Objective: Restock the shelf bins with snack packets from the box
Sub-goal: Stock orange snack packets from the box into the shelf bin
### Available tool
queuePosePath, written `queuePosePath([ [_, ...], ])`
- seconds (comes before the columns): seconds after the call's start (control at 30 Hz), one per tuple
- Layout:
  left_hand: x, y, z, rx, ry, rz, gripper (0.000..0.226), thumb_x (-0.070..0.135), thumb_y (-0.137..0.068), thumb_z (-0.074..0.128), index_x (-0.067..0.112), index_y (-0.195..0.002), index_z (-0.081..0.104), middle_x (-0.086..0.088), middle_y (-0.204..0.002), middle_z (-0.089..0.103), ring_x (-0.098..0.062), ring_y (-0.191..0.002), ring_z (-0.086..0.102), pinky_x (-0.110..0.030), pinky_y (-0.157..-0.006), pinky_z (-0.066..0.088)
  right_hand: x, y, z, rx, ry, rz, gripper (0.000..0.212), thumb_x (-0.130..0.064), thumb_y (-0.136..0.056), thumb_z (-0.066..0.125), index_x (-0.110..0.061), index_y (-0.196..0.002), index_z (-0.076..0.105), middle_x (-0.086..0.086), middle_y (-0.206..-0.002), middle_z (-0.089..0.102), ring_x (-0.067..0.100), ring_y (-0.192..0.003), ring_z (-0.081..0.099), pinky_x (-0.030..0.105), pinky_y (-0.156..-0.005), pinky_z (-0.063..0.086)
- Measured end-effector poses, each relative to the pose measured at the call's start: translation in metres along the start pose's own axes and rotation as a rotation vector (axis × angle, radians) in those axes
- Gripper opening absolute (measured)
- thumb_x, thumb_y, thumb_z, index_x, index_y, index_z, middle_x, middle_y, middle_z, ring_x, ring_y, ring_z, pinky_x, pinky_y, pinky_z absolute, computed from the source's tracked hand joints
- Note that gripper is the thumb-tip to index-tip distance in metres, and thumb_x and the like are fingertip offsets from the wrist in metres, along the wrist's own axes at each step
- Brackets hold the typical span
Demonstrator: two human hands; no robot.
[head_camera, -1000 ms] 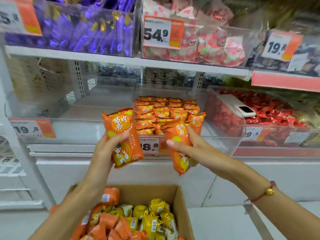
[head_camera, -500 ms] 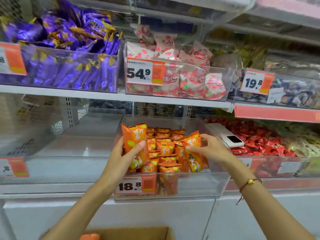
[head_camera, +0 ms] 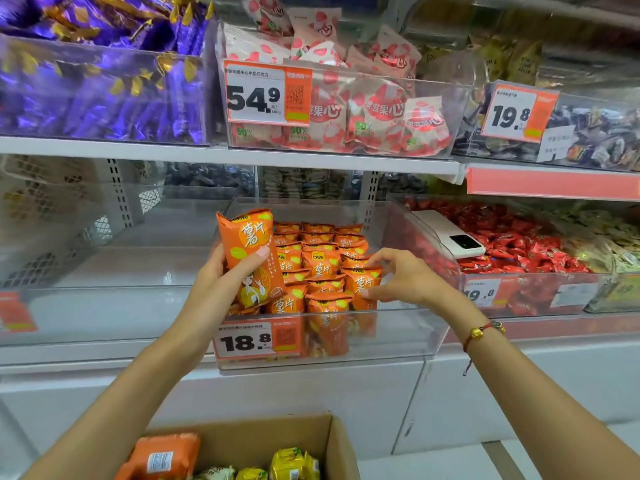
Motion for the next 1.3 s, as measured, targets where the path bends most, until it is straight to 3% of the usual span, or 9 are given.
queuePosePath([
  [0.2, 0.002, 0.001, 0.000, -0.011, -0.014, -0.004, 0.044, 0.048, -0.078, 0.061, 0.035, -0.119, 0.055, 0.011, -0.104, 0.071, -0.005, -0.082, 0.071, -0.018, -0.063, 0.050, 0.000, 0.004, -0.001, 0.053, 0.143, -0.107, 0.036, -0.023, -0.067, 0.086, -0.042, -0.082, 0.060, 0.000, -0.112, 0.065, 0.019, -0.081, 0.066, 0.037, -0.092, 0.050],
  [0.4, 0.003, 0.002, 0.001, -0.016, -0.018, -0.019, 0.034, 0.046, -0.082, 0.062, 0.036, -0.114, 0.057, 0.009, -0.102, 0.072, -0.010, -0.084, 0.072, -0.025, -0.070, 0.051, 0.009, 0.009, -0.003, -0.037, 0.010, -0.135, 0.048, -0.014, -0.071, 0.084, -0.031, -0.110, 0.060, 0.001, -0.115, 0.063, 0.017, -0.082, 0.070, 0.034, -0.086, 0.055],
  [0.63, 0.021, 0.007, 0.006, -0.066, -0.038, 0.069, 0.041, 0.042, -0.076, 0.065, 0.028, -0.115, 0.062, 0.008, -0.102, 0.073, -0.003, -0.085, 0.070, -0.012, -0.061, 0.052, -0.017, 0.030, -0.029, 0.120, -0.039, -0.229, 0.041, -0.043, -0.085, 0.065, -0.026, -0.121, 0.058, -0.004, -0.113, 0.064, 0.011, -0.098, 0.063, 0.021, -0.080, 0.051],
  [0.73, 0.034, 0.006, 0.029, -0.177, -0.094, 0.160, 0.050, 0.042, -0.073, 0.068, 0.027, -0.120, 0.059, 0.011, -0.107, 0.071, -0.001, -0.096, 0.067, -0.013, -0.072, 0.053, -0.059, 0.046, -0.031, 0.021, -0.371, -0.346, 0.043, -0.057, -0.079, 0.053, -0.036, -0.115, 0.059, -0.010, -0.109, 0.068, 0.003, -0.095, 0.066, 0.022, -0.080, 0.055],
  [0.93, 0.037, -0.005, 0.070, -0.256, -0.177, 0.280, 0.062, 0.044, -0.064, 0.077, 0.023, -0.118, 0.055, 0.011, -0.109, 0.070, 0.002, -0.103, 0.063, -0.027, -0.093, 0.050, -0.074, 0.051, -0.030, 0.078, -0.384, -0.467, 0.044, -0.046, -0.077, 0.065, -0.028, -0.117, 0.061, -0.004, -0.101, 0.070, 0.007, -0.094, 0.066, 0.021, -0.073, 0.050],
  [1.03, 0.022, -0.011, 0.072, -0.294, -0.376, 0.344, 0.065, 0.047, -0.070, 0.078, 0.031, -0.126, 0.050, 0.019, -0.122, 0.061, 0.010, -0.114, 0.053, -0.017, -0.093, 0.042, -0.060, 0.051, -0.044, 0.140, -0.392, -0.434, 0.039, -0.036, -0.077, 0.066, -0.022, -0.113, 0.061, -0.002, -0.096, 0.070, 0.003, -0.084, 0.067, 0.015, -0.066, 0.050],
  [1.1, 0.003, -0.011, 0.063, -0.295, -0.682, 0.410, 0.064, 0.053, -0.077, 0.072, 0.037, -0.133, 0.045, 0.021, -0.132, 0.053, 0.003, -0.121, 0.049, -0.025, -0.096, 0.043, -0.048, 0.051, -0.054, 0.161, -0.394, -0.368, 0.033, -0.025, -0.083, 0.066, -0.016, -0.114, 0.060, -0.001, -0.097, 0.070, 0.002, -0.083, 0.067, 0.017, -0.066, 0.054],
  [1.2, -0.017, -0.005, 0.049, -0.293, -1.013, 0.558, 0.038, 0.053, -0.090, 0.056, 0.040, -0.126, 0.055, 0.023, -0.123, 0.057, -0.003, -0.112, 0.054, -0.023, -0.083, 0.040, -0.029, 0.048, -0.053, 0.105, -0.360, -0.272, 0.031, -0.018, -0.086, 0.066, -0.011, -0.115, 0.058, 0.002, -0.097, 0.071, 0.003, -0.083, 0.068, 0.023, -0.070, 0.058],
  [1.3, -0.021, -0.004, 0.046, -0.286, -1.053, 0.599, 0.031, 0.051, -0.094, 0.049, 0.038, -0.118, 0.063, 0.024, -0.113, 0.060, 0.000, -0.108, 0.052, -0.020, -0.078, 0.032, -0.013, 0.043, -0.031, 0.008, -0.247, -0.208, 0.032, -0.023, -0.083, 0.071, -0.016, -0.112, 0.059, -0.002, -0.096, 0.071, 0.014, -0.091, 0.069, 0.034, -0.079, 0.059],
])
Point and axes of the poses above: each hand's wrist, its own y-axis away from the middle knuckle, its own z-axis out of the palm, x = y × z, the point moved 1 cm from there along -y, towards the middle knuckle
